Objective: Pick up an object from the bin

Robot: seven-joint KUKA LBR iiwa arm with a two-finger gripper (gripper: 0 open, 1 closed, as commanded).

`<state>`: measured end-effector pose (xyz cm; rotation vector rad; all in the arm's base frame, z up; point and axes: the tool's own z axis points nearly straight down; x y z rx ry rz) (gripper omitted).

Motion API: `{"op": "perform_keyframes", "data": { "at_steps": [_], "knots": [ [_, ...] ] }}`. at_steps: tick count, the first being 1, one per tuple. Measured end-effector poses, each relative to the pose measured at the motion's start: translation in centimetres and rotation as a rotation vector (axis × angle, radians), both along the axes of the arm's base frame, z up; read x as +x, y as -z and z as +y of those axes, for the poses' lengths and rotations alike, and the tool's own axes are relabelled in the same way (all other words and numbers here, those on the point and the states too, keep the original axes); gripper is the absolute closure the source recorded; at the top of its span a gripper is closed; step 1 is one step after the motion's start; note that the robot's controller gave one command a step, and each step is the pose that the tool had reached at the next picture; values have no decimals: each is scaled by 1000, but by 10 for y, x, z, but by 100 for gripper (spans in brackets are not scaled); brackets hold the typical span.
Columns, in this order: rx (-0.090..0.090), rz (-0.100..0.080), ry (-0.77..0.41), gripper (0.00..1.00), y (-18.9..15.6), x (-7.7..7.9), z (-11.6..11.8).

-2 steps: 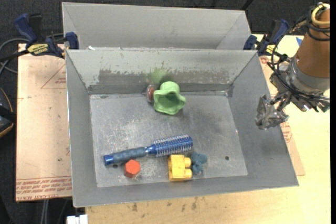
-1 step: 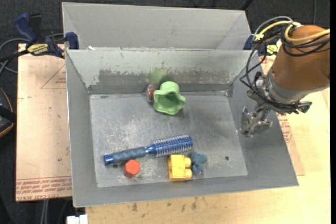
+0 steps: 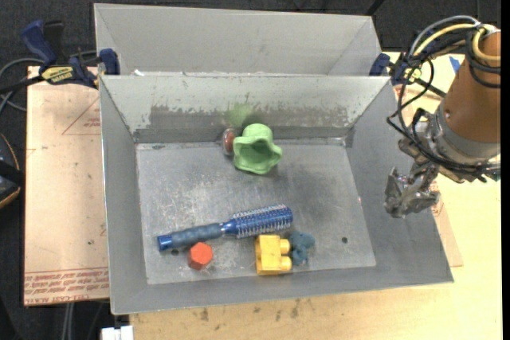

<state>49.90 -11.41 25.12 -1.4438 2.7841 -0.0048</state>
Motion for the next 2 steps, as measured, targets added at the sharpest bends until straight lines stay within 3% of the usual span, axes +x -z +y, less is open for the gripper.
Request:
{"op": "perform_keyframes", "data": {
  "at_steps": [1, 2],
  "knots": [
    [2, 7, -138, 100, 60, 36, -27],
    [4, 1, -133, 100, 47, 54, 22]
  ]
}}
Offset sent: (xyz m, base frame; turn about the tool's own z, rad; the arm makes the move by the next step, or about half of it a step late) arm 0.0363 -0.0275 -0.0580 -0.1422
